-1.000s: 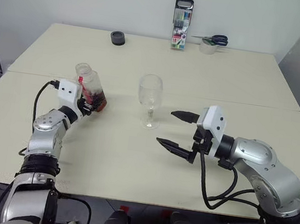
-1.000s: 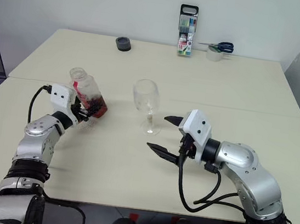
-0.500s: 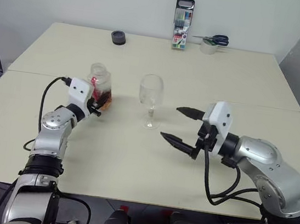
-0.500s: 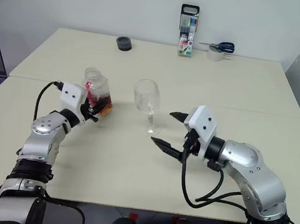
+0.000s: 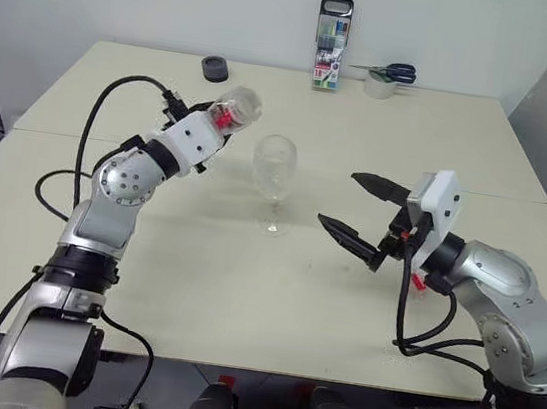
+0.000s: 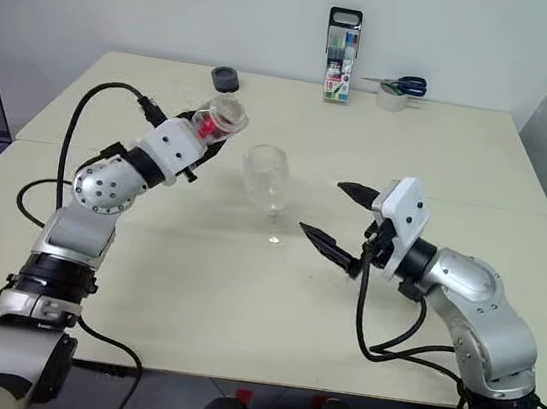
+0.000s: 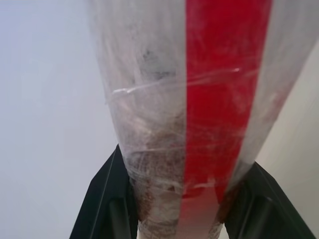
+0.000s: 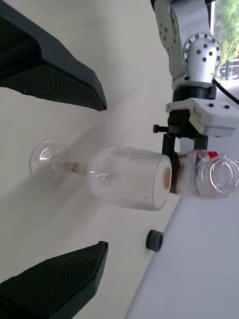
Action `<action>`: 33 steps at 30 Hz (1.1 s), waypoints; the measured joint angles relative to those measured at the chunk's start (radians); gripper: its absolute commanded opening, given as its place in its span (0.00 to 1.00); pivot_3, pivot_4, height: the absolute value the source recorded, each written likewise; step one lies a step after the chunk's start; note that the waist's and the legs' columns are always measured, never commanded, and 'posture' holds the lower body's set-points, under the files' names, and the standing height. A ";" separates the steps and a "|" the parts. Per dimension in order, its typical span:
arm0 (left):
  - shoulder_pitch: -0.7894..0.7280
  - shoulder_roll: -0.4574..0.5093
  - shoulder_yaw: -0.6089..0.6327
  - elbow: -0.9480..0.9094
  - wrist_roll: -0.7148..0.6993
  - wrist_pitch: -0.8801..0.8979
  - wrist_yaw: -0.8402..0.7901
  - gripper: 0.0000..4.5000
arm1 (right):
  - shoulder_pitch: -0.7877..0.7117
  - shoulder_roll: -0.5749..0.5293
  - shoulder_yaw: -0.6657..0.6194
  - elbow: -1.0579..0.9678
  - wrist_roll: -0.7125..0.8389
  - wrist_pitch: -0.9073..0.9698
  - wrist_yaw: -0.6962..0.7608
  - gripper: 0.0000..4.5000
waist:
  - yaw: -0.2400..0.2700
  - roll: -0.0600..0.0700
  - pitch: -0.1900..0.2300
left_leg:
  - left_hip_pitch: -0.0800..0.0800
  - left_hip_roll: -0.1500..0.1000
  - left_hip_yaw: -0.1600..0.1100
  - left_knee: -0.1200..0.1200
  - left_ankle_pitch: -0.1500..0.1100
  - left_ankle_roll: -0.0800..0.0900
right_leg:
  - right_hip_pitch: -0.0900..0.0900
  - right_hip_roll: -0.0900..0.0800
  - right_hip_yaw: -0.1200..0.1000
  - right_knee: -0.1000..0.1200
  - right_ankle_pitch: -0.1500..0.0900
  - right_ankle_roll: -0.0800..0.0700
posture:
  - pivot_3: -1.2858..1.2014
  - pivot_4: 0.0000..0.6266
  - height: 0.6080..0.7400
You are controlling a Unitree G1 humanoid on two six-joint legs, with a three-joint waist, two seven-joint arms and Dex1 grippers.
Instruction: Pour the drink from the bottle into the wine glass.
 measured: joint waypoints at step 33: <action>-0.251 0.127 -0.159 0.361 0.382 -0.400 0.276 0.37 | -0.013 0.029 0.027 0.010 0.000 -0.015 -0.016 1.00 | -0.002 0.000 0.000 | 0.000 -0.001 0.000 0.000 0.000 0.000 | -0.001 0.000 0.000 0.002 0.000 0.000 | 0.52 0.24 1.00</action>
